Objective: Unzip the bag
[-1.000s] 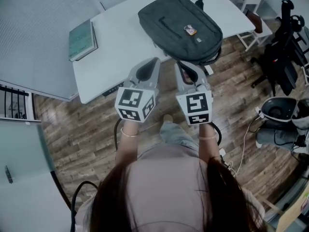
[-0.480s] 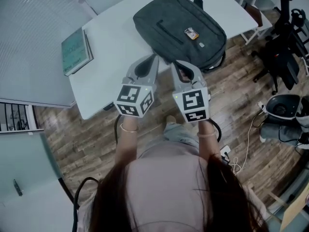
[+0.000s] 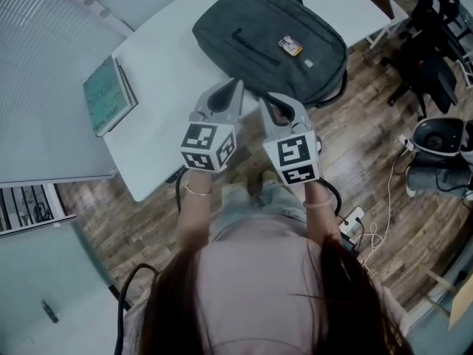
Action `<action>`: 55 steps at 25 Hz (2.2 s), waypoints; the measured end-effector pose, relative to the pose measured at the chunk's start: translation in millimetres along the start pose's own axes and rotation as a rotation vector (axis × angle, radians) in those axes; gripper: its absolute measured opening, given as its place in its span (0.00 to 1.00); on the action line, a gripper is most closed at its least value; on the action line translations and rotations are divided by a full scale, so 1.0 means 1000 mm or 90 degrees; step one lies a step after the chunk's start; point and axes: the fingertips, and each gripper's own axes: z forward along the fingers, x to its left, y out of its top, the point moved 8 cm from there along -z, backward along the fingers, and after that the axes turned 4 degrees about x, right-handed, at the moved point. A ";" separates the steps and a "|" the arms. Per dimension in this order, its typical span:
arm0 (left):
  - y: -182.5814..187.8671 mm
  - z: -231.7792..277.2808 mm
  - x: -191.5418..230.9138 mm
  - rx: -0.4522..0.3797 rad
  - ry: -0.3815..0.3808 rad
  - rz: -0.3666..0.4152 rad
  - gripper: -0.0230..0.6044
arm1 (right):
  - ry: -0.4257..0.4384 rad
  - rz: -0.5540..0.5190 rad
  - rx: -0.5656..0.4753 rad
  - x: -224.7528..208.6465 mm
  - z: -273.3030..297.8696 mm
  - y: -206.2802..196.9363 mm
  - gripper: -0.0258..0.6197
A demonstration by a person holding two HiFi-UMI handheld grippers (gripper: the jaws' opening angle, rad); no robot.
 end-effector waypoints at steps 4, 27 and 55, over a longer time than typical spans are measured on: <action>-0.002 0.013 0.016 0.013 -0.032 0.007 0.06 | -0.021 0.022 0.020 0.006 0.016 -0.004 0.10; -0.041 0.084 0.057 0.072 -0.151 0.048 0.06 | -0.128 0.140 0.119 0.025 0.073 -0.058 0.13; -0.054 0.116 0.056 0.220 -0.170 0.065 0.06 | -0.138 0.157 0.168 0.024 0.091 -0.060 0.13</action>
